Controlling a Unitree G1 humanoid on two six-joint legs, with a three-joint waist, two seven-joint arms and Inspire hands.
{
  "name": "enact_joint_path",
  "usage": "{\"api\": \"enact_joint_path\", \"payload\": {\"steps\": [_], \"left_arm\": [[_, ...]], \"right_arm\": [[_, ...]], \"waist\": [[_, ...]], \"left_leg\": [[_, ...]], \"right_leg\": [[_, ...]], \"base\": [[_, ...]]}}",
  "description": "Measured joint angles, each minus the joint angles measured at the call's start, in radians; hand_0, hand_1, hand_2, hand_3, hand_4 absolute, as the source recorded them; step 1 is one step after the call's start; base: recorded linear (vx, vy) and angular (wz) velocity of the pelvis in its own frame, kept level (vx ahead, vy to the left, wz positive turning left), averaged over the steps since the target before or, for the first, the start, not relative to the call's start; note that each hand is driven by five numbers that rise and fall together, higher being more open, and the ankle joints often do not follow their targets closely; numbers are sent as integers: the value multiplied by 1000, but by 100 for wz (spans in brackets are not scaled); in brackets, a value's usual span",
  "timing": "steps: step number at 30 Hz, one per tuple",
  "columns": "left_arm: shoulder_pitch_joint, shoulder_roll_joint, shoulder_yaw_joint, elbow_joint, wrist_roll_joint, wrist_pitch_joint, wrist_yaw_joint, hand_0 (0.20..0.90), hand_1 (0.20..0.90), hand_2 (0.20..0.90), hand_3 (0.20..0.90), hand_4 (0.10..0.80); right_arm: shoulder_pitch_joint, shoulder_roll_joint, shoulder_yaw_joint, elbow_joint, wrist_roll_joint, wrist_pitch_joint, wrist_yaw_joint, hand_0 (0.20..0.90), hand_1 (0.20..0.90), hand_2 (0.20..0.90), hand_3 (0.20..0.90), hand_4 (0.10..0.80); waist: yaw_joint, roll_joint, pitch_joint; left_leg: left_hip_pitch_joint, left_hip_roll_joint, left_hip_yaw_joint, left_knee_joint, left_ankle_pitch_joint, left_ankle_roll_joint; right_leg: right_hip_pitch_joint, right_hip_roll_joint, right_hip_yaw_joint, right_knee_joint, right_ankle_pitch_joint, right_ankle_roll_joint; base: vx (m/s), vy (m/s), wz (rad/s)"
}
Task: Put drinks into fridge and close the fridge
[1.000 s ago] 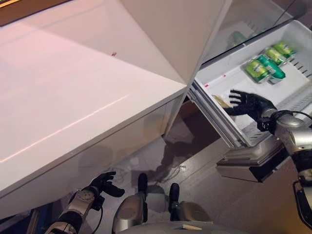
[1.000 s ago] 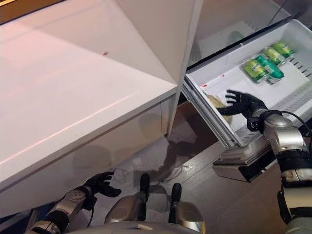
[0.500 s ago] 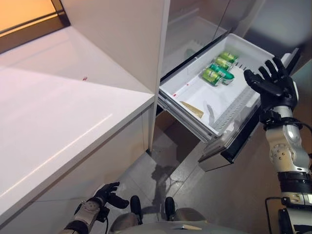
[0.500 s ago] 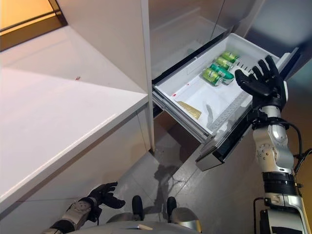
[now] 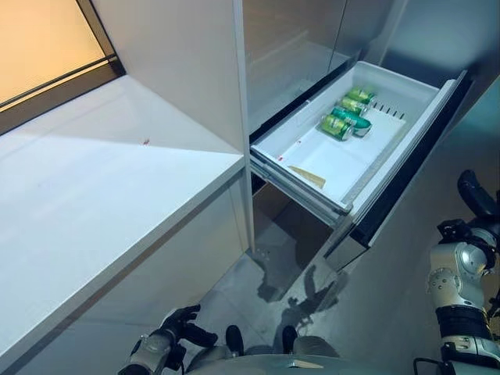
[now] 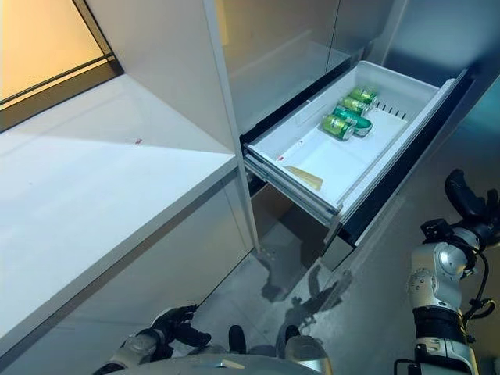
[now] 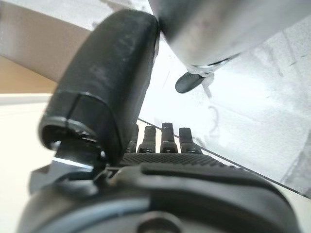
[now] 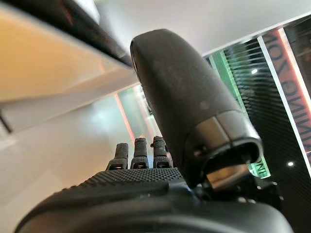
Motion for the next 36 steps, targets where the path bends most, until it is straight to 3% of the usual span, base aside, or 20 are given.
{"api": "enact_joint_path", "payload": {"steps": [6, 17, 22, 30, 36], "left_arm": [[-51, 5, 9, -22, -66, -1, 18, 900, 900, 900, 900, 800], [-68, 11, 38, -99, -130, -7, 19, 900, 900, 900, 900, 800], [-68, 1, 47, -99, -134, -24, 19, 900, 900, 900, 900, 800], [-65, -29, 58, -100, -158, -26, 28, 900, 900, 900, 900, 800], [-62, -34, 59, -99, -159, -31, 37, 900, 900, 900, 900, 800]], "right_arm": [[-13, 1, 1, 45, 67, 0, 10, 900, 900, 900, 900, 800], [-73, 5, 37, 50, 186, 12, 307, 900, 900, 900, 900, 800], [-87, 5, 50, 36, 186, 58, 380, 900, 900, 900, 900, 800], [-123, 5, 76, -2, 186, 105, 385, 900, 900, 900, 900, 800], [-155, -1, 87, 0, 185, 137, 385, 900, 900, 900, 900, 800]], "waist": [[28, 2, 76], [68, 4, 144], [85, 9, 155], [106, 14, 160], [145, 25, 166]], "left_leg": [[-137, -22, -5, 194, -68, 20], [-292, -44, -32, 400, -117, 42], [-305, -54, -47, 410, -117, 42], [-311, -85, -111, 384, -110, 32], [-282, -92, -163, 346, -83, 13]], "right_leg": [[-159, -44, 0, 255, -99, 2], [-289, -83, -18, 450, -153, 11], [-294, -90, -29, 469, -153, 11], [-289, -106, -72, 467, -152, 0], [-230, -108, -144, 439, -164, -18]], "base": [[-51, 18, 10], [-12, 28, 11], [70, 35, 9], [65, 29, 18], [74, 8, 29]]}}
